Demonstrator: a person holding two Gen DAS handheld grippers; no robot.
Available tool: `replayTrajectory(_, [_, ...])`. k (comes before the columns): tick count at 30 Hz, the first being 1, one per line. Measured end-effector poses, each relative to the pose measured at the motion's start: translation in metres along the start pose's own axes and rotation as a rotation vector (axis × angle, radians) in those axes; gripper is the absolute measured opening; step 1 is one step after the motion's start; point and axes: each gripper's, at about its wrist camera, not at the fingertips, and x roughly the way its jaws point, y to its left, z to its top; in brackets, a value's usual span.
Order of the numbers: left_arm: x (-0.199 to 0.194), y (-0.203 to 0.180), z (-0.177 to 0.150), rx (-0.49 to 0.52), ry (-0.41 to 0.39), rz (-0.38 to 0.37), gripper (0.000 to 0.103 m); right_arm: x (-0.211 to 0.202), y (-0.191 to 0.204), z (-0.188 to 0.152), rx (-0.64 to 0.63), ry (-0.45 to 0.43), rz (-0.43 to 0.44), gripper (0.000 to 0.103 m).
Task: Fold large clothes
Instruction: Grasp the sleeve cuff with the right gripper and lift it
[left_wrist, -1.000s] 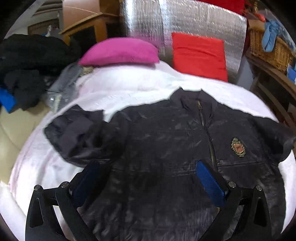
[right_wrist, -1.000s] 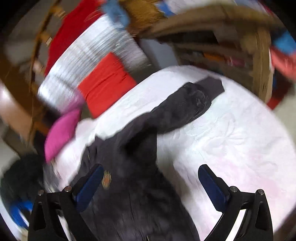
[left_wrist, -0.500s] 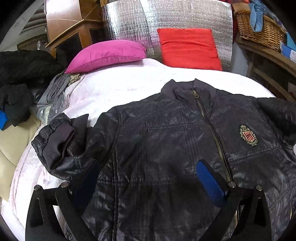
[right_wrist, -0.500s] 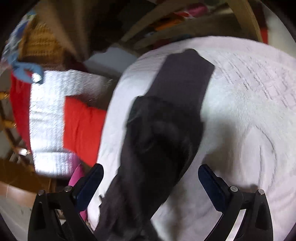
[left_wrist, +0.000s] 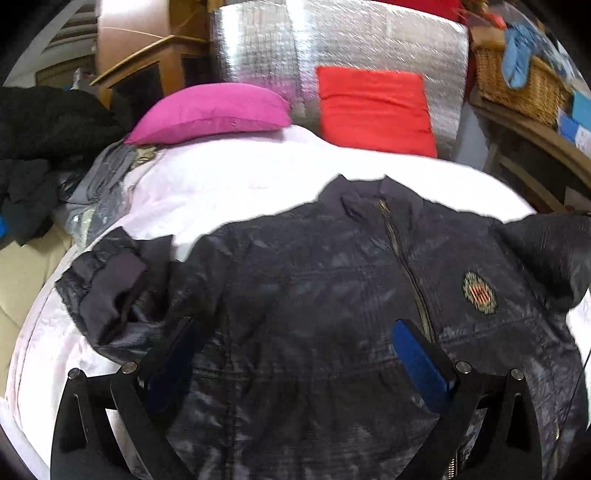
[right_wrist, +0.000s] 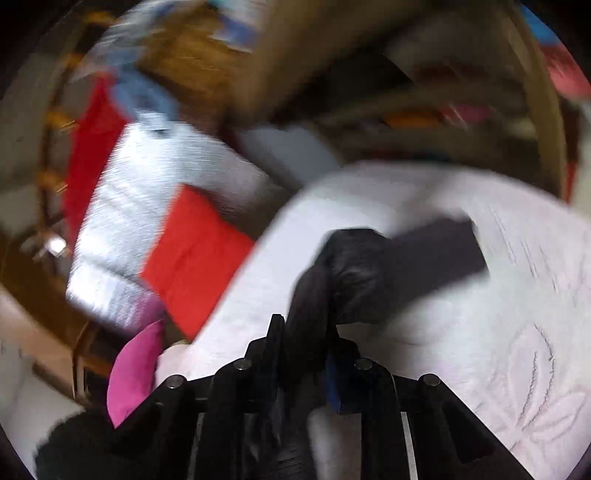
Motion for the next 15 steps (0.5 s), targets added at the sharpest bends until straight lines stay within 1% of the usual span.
replayTrajectory(2, [-0.008, 0.015, 0.005, -0.03, -0.025, 0.029, 0.103, -0.021, 0.035, -0.009, -0.072, -0.022, 0.072, 0.022])
replayTrajectory(4, [-0.017, 0.029, 0.01, -0.051, -0.053, 0.076, 0.103, -0.041, 0.071, -0.026, -0.144, -0.019, 0.16, 0.022])
replayTrajectory(6, [-0.022, 0.044, 0.013, -0.073, -0.061, 0.102, 0.103, -0.057, 0.109, -0.053, -0.224, -0.002, 0.219, 0.022])
replayTrajectory(9, [-0.028, 0.071, 0.016, -0.13, -0.058, 0.127, 0.103, -0.063, 0.151, -0.094, -0.287, 0.08, 0.297, 0.022])
replayTrajectory(11, [-0.033, 0.089, 0.015, -0.168, -0.063, 0.147, 0.103, -0.062, 0.171, -0.122, -0.327, 0.127, 0.314, 0.022])
replayTrajectory(13, [-0.038, 0.1, 0.013, -0.189, -0.07, 0.16, 0.103, -0.053, 0.193, -0.157, -0.38, 0.197, 0.326, 0.022])
replayTrajectory(15, [-0.045, 0.112, 0.01, -0.205, -0.083, 0.166, 0.103, -0.044, 0.2, -0.185, -0.4, 0.269, 0.334, 0.022])
